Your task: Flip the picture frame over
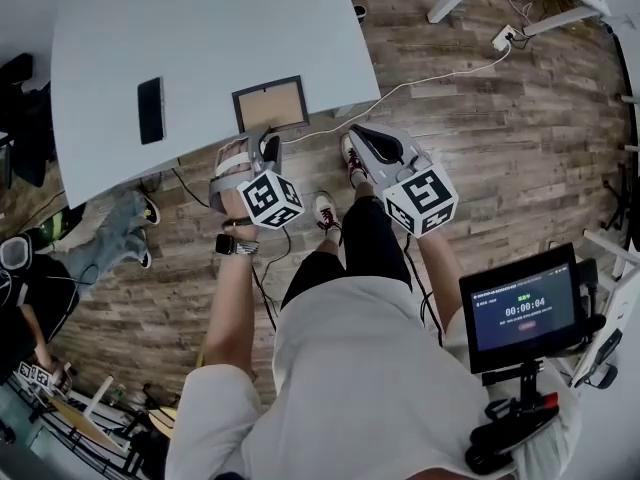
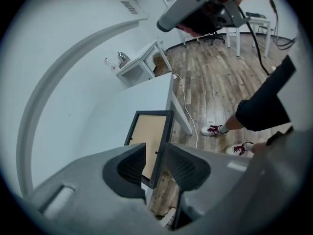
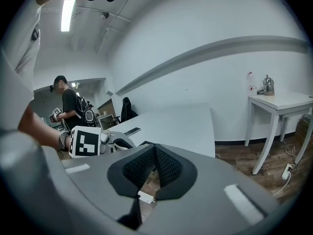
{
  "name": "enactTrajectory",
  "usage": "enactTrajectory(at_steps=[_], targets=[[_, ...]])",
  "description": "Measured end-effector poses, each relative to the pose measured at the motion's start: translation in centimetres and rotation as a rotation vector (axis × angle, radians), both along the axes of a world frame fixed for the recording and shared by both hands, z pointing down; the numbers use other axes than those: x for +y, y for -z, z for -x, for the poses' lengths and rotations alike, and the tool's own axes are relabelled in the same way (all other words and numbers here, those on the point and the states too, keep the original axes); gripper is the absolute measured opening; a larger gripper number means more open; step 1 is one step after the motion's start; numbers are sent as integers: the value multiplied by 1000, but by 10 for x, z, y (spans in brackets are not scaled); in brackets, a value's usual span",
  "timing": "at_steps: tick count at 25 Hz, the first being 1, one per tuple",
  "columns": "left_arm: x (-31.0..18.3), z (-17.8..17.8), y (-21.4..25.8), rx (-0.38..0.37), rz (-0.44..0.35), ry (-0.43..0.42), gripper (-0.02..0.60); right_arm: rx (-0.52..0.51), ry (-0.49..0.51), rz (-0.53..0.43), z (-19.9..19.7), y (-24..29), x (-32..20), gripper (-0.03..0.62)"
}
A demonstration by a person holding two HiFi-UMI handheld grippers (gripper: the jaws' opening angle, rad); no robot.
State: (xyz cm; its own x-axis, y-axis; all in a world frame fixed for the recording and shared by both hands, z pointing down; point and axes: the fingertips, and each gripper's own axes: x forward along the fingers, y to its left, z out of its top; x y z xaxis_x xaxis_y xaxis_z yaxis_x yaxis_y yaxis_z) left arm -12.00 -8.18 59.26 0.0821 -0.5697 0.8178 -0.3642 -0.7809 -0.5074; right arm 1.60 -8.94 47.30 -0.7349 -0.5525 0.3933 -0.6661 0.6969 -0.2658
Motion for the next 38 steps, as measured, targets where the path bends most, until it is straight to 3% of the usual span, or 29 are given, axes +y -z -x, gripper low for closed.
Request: enactTrajectory(at_steps=[11,17,25,38], targets=[[5,-3,-6,-63,-15,-31,153,-25,-9,68,4,-12,19,2],[-4,15,-4,-124,-86,9,163,-27,-20,90,9,-13,18,2],[-11,13,5,-120,-172,-1,163,-32,-28,105,10,-15,19,2],[-13,8,0,-90,-111,-14,137,-11,-87,116,-2,-19,5,2]])
